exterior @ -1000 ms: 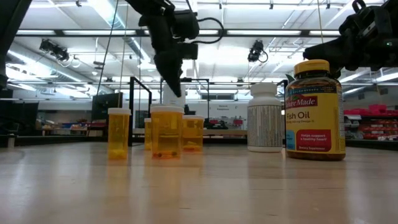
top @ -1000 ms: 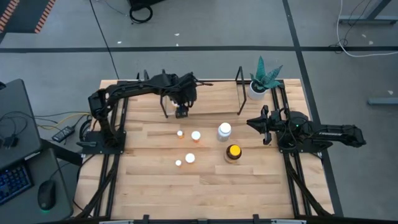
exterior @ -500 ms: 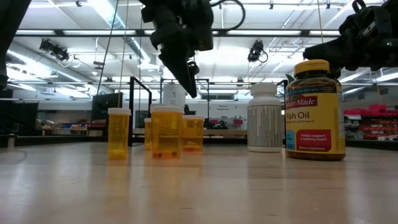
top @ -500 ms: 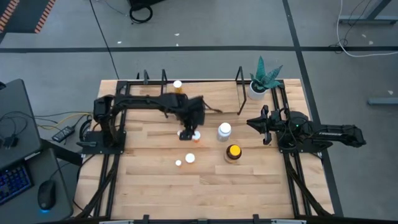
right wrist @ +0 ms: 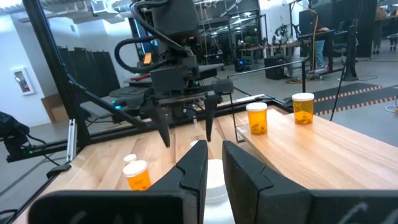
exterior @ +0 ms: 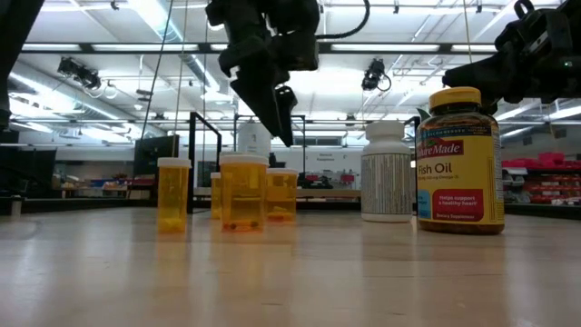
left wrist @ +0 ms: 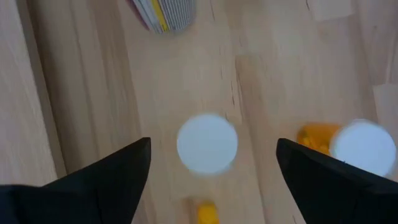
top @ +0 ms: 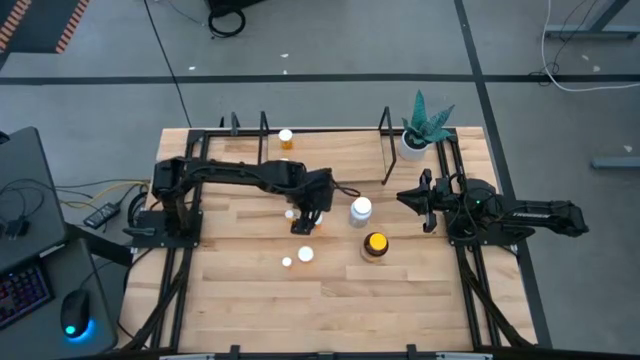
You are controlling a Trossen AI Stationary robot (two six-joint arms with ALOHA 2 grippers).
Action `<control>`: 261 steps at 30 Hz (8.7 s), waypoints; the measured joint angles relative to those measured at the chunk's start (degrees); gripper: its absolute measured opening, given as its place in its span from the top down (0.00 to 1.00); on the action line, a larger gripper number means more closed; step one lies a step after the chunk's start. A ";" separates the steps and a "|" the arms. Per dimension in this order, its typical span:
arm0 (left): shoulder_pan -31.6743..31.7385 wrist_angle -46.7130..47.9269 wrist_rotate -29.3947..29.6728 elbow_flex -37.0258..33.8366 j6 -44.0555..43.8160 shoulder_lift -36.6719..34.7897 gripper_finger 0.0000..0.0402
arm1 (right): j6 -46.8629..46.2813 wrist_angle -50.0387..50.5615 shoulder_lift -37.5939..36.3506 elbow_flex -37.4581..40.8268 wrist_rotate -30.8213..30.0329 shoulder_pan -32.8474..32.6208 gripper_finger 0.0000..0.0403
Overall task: Pick and place medicine bottles onto shelf by color
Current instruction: Put the top big orange pill bottle on the shelf, then put the big orange pill bottle on the shelf
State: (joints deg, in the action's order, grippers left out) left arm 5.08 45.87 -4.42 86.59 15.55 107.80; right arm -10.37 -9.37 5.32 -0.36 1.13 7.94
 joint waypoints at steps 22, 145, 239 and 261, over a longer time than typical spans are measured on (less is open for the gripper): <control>-0.83 -1.84 0.34 -0.13 -0.11 8.84 0.13 | 0.00 -1.71 0.72 -0.02 0.00 -0.02 0.86; 32.44 13.84 2.25 28.41 12.73 21.91 0.45 | 0.00 -2.99 1.16 -0.02 0.00 0.00 0.86; -13.29 32.63 2.38 18.40 -6.60 8.03 0.49 | 0.00 -2.99 1.14 -0.02 0.00 0.00 0.86; -16.14 21.31 2.88 13.11 -22.05 8.40 0.13 | 0.00 -2.99 1.16 -0.02 0.00 0.00 0.86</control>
State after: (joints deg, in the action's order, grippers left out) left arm -11.06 67.19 -1.54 99.70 -6.50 116.20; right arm -10.37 -12.36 6.48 -0.38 1.13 7.94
